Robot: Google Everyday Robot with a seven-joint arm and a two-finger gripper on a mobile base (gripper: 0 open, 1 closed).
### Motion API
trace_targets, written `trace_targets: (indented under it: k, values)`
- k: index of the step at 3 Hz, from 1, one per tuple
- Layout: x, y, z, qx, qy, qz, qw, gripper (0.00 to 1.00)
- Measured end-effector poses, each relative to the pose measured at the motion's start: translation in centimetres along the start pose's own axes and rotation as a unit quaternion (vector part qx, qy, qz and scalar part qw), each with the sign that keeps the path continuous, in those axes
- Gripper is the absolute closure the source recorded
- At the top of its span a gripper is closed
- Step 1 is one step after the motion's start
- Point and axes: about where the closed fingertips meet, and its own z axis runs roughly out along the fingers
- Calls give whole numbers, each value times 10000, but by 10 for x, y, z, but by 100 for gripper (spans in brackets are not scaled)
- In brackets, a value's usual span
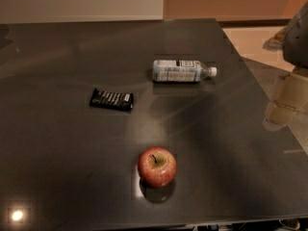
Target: Pick rxbar chocolate
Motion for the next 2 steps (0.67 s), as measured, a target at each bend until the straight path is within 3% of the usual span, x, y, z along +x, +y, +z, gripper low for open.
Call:
trace_targets:
  k: [2]
  values:
    - [-6,-5,1,-9,59,0,10000,0]
